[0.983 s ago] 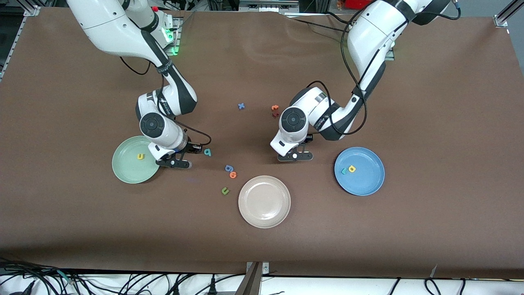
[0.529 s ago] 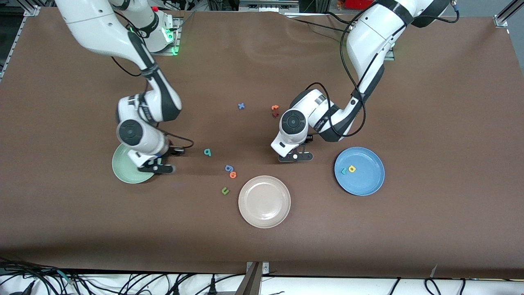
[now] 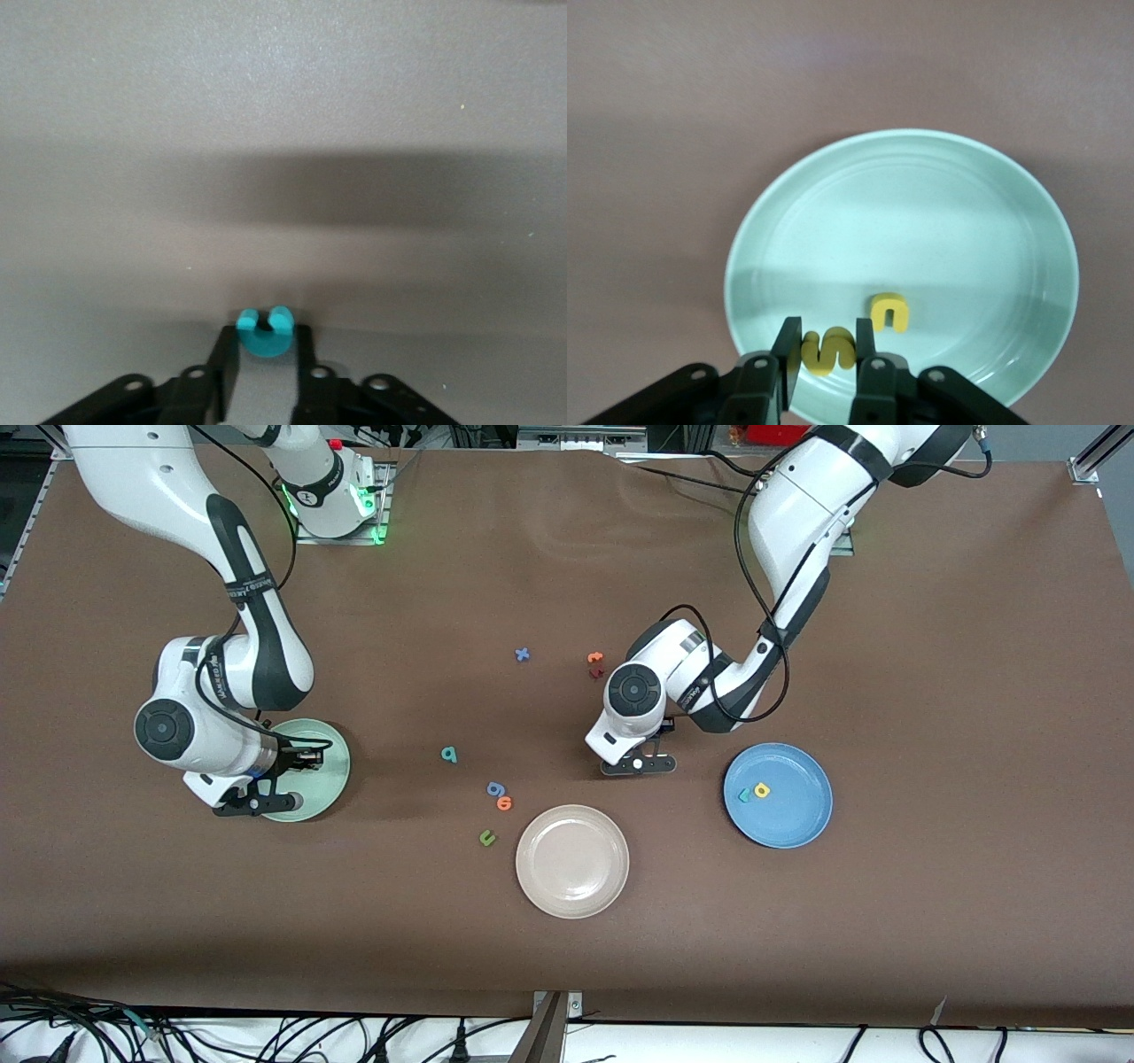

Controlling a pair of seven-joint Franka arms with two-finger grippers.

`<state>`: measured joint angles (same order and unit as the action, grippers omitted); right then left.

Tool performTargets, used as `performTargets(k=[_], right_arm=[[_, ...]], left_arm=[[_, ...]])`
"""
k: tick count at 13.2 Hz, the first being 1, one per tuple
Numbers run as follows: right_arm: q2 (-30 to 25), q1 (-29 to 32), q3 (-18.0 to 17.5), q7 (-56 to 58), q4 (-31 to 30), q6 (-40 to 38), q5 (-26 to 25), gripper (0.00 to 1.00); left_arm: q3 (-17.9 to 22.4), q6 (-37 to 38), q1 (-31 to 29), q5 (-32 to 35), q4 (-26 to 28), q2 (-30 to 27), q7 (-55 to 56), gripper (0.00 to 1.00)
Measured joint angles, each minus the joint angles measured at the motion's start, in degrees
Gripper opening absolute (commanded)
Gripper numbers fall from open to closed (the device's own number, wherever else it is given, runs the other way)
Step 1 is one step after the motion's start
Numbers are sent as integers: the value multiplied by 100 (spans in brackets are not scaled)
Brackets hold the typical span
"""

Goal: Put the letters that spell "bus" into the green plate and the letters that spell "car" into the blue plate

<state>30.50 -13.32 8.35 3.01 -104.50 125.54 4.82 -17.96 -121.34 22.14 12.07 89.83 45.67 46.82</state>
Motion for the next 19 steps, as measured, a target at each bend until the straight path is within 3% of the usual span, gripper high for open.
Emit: performTargets(k=[1, 4, 5, 7, 11, 14, 15, 17, 19], right_arm=[[59, -4, -1, 0, 0, 7, 0, 68], [90, -18, -6, -2, 6, 12, 16, 75], [86, -21, -16, -28, 11, 12, 42, 99], [61, -18, -180, -422, 13, 10, 101, 100], [38, -244, -996, -2087, 38, 243, 104, 100], [175, -639, -1135, -2717, 23, 762, 104, 100], [274, -754, -1136, -2796, 17, 949, 104, 100], [500, -911, -1137, -2841, 10, 1237, 104, 100], [660, -948, -1137, -2846, 10, 1381, 103, 99]], left_arm=[[0, 0, 0, 0, 0, -1, 0, 12], [7, 3, -10, 0, -7, 0, 0, 12], [12, 13, -34, 0, -21, -3, 0, 12], [19, 197, -116, 1, -95, -85, -24, 13], [58, 965, -700, 6, -175, -584, -1292, 13], [72, 1137, -1333, 6, -160, -679, -2345, 15], [83, 1137, -1490, 6, -138, -675, -2626, 22], [87, 1137, -1761, 6, -109, -661, -3097, 99], [83, 1137, -1829, 6, -106, -650, -3234, 100]])
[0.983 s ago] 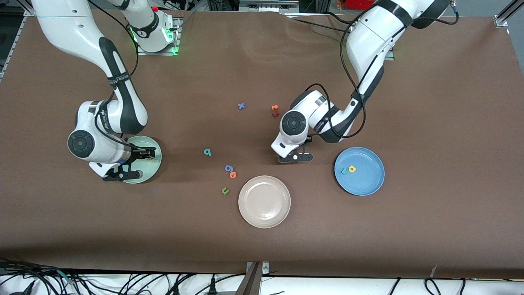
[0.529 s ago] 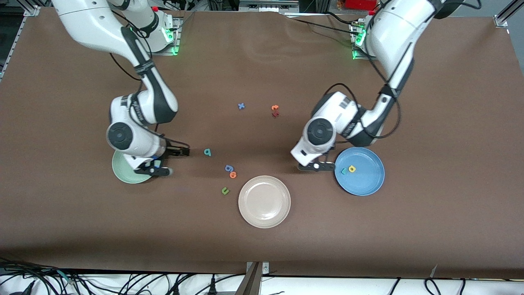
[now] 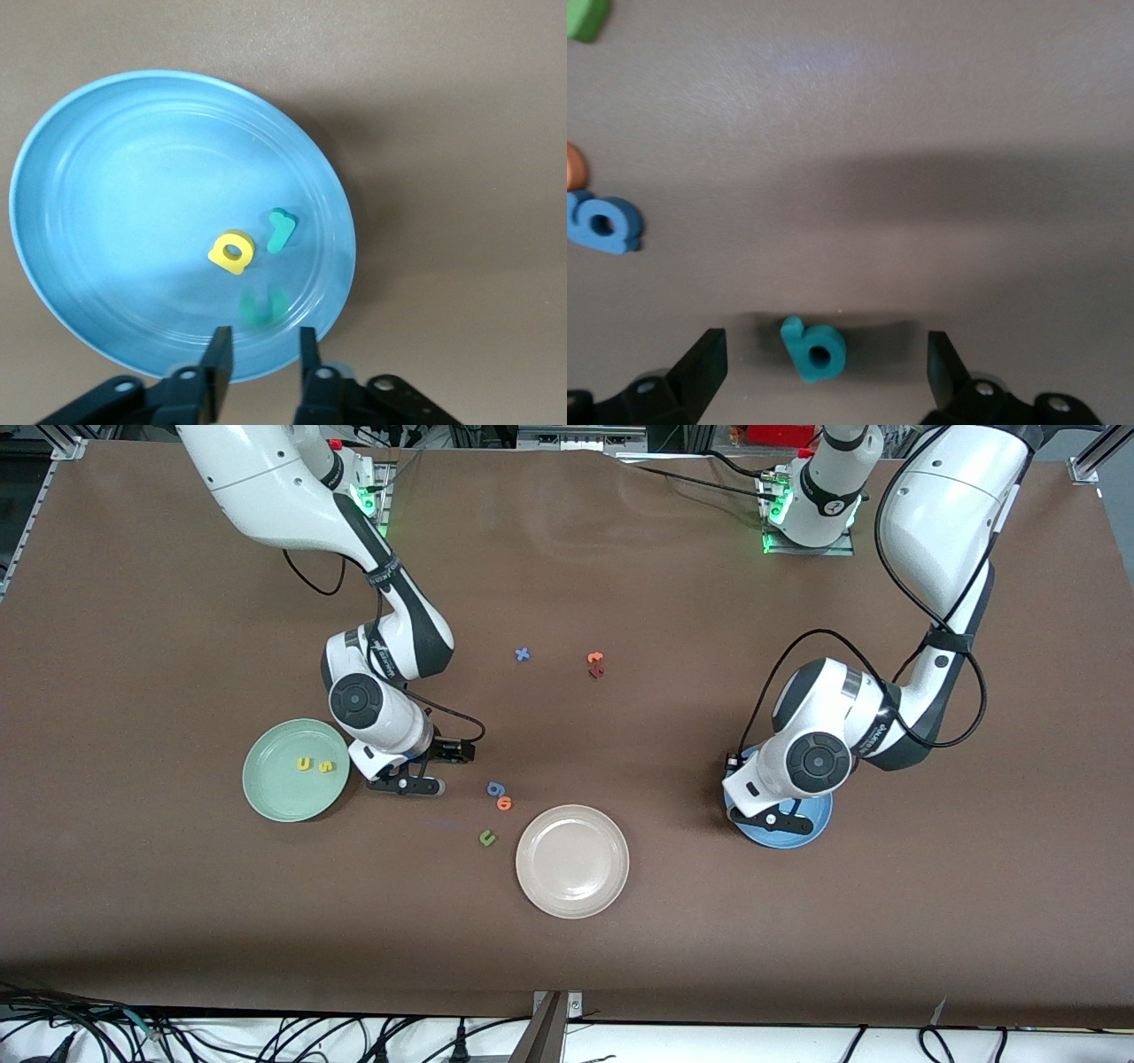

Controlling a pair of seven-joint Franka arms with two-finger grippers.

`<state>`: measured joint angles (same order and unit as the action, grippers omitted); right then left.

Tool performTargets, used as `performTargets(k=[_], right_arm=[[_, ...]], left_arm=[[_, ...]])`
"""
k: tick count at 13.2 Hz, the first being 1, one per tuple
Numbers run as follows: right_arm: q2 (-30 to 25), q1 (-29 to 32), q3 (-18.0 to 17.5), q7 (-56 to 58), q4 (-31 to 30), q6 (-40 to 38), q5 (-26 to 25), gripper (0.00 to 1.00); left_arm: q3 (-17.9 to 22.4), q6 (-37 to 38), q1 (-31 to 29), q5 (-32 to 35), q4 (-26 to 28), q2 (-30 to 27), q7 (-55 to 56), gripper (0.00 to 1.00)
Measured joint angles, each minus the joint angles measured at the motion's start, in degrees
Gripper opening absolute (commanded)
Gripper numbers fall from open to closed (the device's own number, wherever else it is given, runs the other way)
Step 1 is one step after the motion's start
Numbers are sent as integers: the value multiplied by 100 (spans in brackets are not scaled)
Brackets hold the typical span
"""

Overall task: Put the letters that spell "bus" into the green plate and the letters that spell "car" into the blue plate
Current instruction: 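Grasp the teal b with the right gripper while the left gripper returns to rest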

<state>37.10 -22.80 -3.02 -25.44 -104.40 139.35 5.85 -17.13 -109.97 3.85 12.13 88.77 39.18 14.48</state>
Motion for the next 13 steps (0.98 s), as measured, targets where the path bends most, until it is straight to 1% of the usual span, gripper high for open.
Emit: performTargets(k=[1, 2, 3, 4, 6, 7, 8, 10, 13], right_arm=[[39, -3, 0, 0, 0, 18, -2, 96], [61, -10, 0, 0, 0, 27, -4, 81], [76, -20, 0, 0, 0, 39, -6, 61], [82, -30, 0, 0, 1, 57, -10, 44], [79, -36, 2, 0, 2, 67, -13, 14], [75, -43, -2, 0, 11, 81, -13, 4], [70, -65, -4, 0, 20, 92, -12, 0], [36, -90, -4, 0, 26, 84, -12, 0], [12, -89, 3, 4, 24, 85, -11, 0]], left_arm=[[-20, 0, 8, -1, 2, 10, -1, 100], [-33, 0, 31, -1, 4, 19, 1, 100], [-40, 0, 52, -1, 4, 23, 1, 100], [-46, -2, 62, -1, 3, 21, 2, 100], [-55, -4, 58, -2, -29, -25, 2, 100], [-56, 23, 52, -2, -61, -103, 2, 100], [-56, 146, 49, -2, -109, -247, 2, 100], [-55, 589, 35, -2, -254, -710, 2, 100], [-41, 1352, -164, -3, -463, -1697, -1, 100]])
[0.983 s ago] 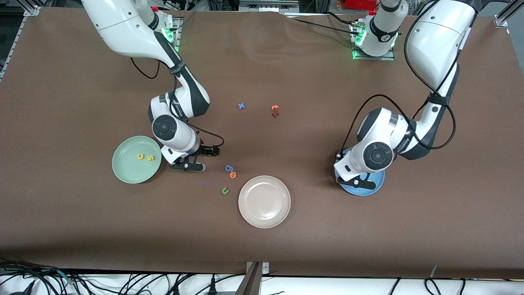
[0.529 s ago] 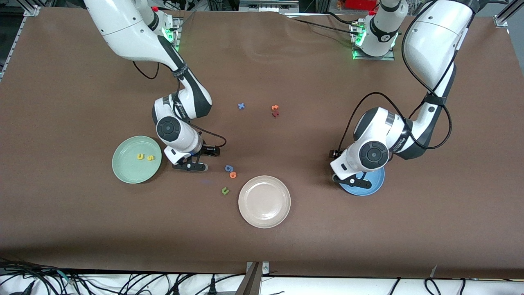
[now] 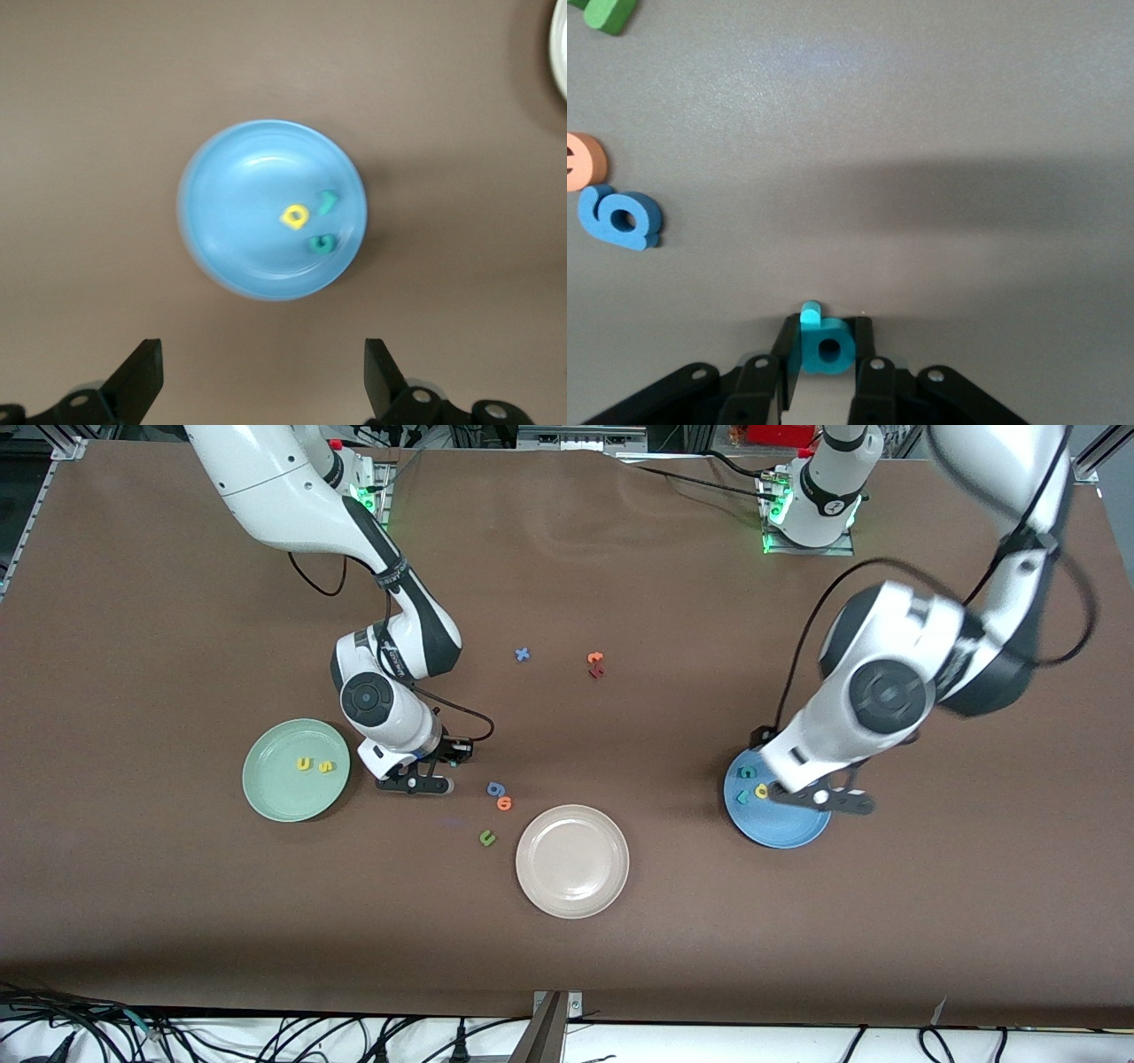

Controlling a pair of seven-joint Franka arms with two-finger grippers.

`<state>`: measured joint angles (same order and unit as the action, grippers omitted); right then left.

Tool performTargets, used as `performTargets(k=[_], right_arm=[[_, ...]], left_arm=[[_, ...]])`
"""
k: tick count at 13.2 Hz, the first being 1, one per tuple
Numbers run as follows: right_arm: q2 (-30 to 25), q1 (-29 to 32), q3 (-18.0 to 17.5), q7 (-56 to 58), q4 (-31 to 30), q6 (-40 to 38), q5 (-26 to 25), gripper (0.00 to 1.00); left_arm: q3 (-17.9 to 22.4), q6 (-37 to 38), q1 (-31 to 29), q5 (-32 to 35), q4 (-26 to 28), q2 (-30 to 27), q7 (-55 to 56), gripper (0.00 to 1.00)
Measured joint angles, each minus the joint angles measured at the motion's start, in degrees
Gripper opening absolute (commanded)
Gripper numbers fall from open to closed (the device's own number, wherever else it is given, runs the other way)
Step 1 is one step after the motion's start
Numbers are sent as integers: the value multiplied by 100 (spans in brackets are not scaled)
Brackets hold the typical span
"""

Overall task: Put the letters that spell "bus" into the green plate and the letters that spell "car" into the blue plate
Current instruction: 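Grasp the teal b with the right gripper while the left gripper returns to rest, then lower the teal b onto the green plate and open the right gripper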

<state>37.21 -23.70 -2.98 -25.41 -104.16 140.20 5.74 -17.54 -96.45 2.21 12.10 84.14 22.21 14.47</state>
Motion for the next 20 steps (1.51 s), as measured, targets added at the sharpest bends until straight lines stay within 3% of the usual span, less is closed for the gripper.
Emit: performTargets(k=[2, 5, 8, 11, 16, 17, 18, 19, 20], right_arm=[[-10, 3, 119, 173, 4, -29, 0, 0], [-159, 89, 569, 970, 43, -550, 3, 0], [-494, 320, 970, 1989, 80, -1186, 170, 0], [-652, 476, 1508, 3362, 79, -1464, 580, 0], [-500, 794, 1660, 4052, 0, -1496, 622, 0], [-443, 806, 1661, 4072, -5, -1496, 622, 25], [-388, 808, 1661, 4076, -6, -1494, 622, 73], [-341, 807, 1661, 4076, -6, -1491, 622, 99], [-313, 807, 1660, 4076, -6, -1490, 622, 99]], left_arm=[[7, 441, -319, -240, -17, -696, -36, 100], [96, 869, -793, -721, 21, -1447, -742, 100], [673, 889, -610, -823, 151, -1795, -1373, 100], [930, 810, -456, -1035, 520, -1934, -1496, 100], [1199, 437, -143, -1146, 1132, -2351, -1489, 100], [1249, 417, -144, -1133, 1133, -2390, -1494, 100], [1288, 401, -144, -1107, 1131, -2416, -1495, 100], [1308, 385, -144, -1091, 1120, -2424, -1495, 100], [1315, 363, -144, -1087, 1101, -2420, -1495, 100]])
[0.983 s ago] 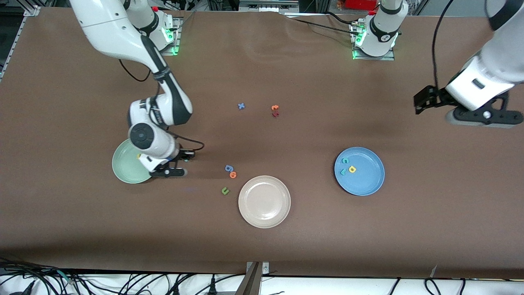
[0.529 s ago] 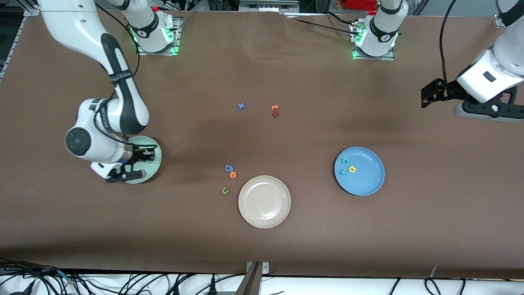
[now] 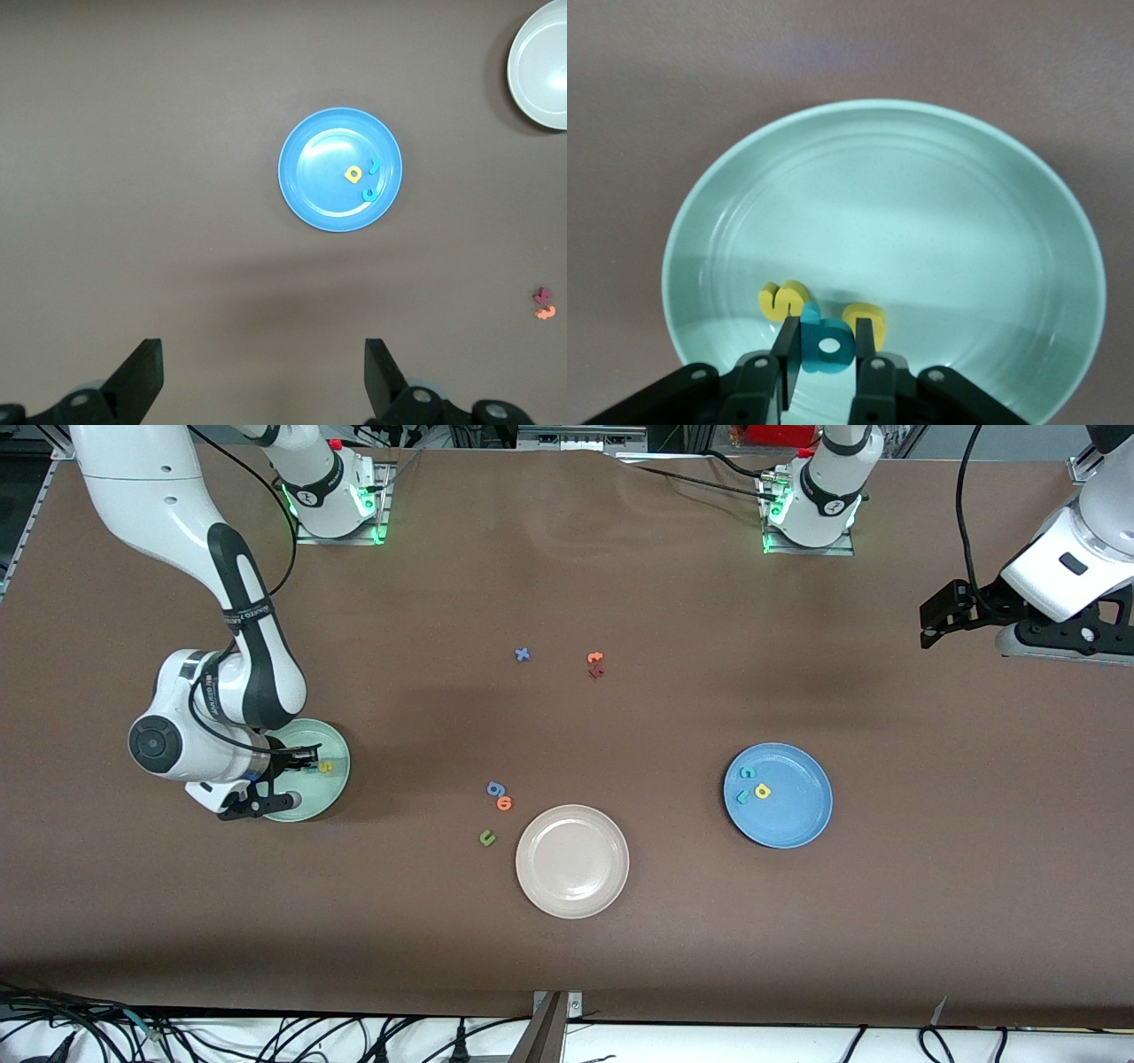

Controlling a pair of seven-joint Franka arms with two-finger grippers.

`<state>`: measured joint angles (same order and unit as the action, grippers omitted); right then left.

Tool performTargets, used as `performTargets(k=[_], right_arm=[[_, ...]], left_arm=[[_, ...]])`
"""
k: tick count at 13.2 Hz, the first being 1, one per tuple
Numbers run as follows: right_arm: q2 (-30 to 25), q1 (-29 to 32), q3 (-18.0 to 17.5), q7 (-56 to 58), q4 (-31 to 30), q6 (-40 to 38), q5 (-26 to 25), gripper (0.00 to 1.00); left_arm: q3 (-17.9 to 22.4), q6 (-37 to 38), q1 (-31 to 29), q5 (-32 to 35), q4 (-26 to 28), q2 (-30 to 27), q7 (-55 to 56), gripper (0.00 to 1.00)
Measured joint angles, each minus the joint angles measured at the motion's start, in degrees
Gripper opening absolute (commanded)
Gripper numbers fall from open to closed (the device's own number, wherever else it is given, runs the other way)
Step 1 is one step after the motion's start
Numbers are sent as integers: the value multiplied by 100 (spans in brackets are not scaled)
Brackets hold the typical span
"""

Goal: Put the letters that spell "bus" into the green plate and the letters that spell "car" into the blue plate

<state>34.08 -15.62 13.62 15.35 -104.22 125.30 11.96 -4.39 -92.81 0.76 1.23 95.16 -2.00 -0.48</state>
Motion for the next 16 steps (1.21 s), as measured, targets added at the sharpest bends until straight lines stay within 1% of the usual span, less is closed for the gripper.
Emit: performTargets(k=[3, 5, 8, 9, 11, 14, 16], right_arm=[[-32, 0, 0, -1, 26, 3, 2, 100], [-234, -1, 0, -1, 102, -57, 5, 100], [-1054, 0, 10, 0, 350, -490, -27, 100], [-1400, 6, 16, 0, 512, -767, -140, 100], [-1918, 73, 23, 0, 806, -1140, -415, 100], [-2496, 349, 25, 5, 1076, -1347, -704, 100], [-2745, 553, 5, 42, 1367, -1789, -729, 100]], left_arm=[[3, -9, -2, 6, -43, 20, 1, 100], [5, -7, -5, 7, -47, 22, 1, 100], [10, -5, -11, 7, -54, 26, 1, 100], [11, -1, -12, 7, -58, 26, 1, 100], [11, 7, -11, 7, -62, 26, 1, 100], [11, 44, -12, 7, -68, 26, 1, 100], [12, 58, -12, 7, -69, 26, 1, 100]])
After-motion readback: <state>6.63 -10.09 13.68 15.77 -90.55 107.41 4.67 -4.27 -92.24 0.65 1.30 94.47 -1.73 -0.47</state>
